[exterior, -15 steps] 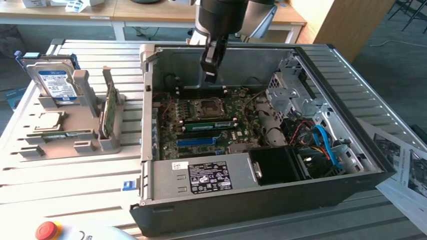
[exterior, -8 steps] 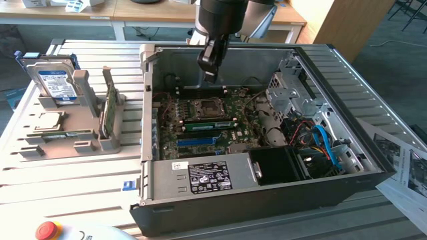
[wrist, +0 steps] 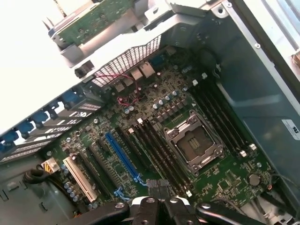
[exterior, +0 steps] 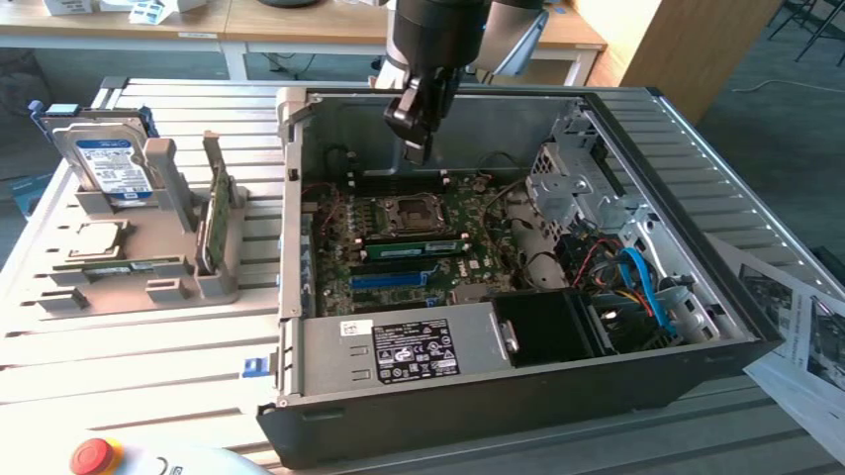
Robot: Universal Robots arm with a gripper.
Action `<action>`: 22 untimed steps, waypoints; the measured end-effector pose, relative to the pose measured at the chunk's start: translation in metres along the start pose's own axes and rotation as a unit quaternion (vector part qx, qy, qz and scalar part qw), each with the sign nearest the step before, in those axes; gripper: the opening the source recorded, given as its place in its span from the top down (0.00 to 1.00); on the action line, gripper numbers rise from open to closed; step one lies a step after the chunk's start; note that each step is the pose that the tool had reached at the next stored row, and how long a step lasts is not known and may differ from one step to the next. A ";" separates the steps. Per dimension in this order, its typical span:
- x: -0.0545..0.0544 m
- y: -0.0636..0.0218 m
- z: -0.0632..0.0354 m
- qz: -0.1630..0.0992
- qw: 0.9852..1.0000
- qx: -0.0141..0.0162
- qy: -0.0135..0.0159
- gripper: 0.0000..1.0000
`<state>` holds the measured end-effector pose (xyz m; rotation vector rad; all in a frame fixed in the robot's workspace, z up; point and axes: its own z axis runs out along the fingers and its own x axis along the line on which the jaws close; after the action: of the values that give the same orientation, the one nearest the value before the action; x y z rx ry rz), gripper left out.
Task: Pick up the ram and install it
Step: 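Press down the ram until it locks into place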
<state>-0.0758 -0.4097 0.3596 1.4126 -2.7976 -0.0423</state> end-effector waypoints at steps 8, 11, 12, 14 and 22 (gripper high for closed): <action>0.000 0.0000 0.0000 0.051 0.999 0.000 -0.001 0.89; 0.000 0.0000 0.0000 0.071 0.997 0.000 -0.002 0.89; 0.000 0.0000 0.0000 0.077 0.997 0.000 -0.002 0.89; 0.000 0.0000 0.0000 0.090 0.996 0.001 -0.002 0.89; 0.000 0.0000 0.0000 0.142 0.990 0.001 -0.004 0.89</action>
<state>-0.0758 -0.4097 0.3596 1.0006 -2.9741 -0.0435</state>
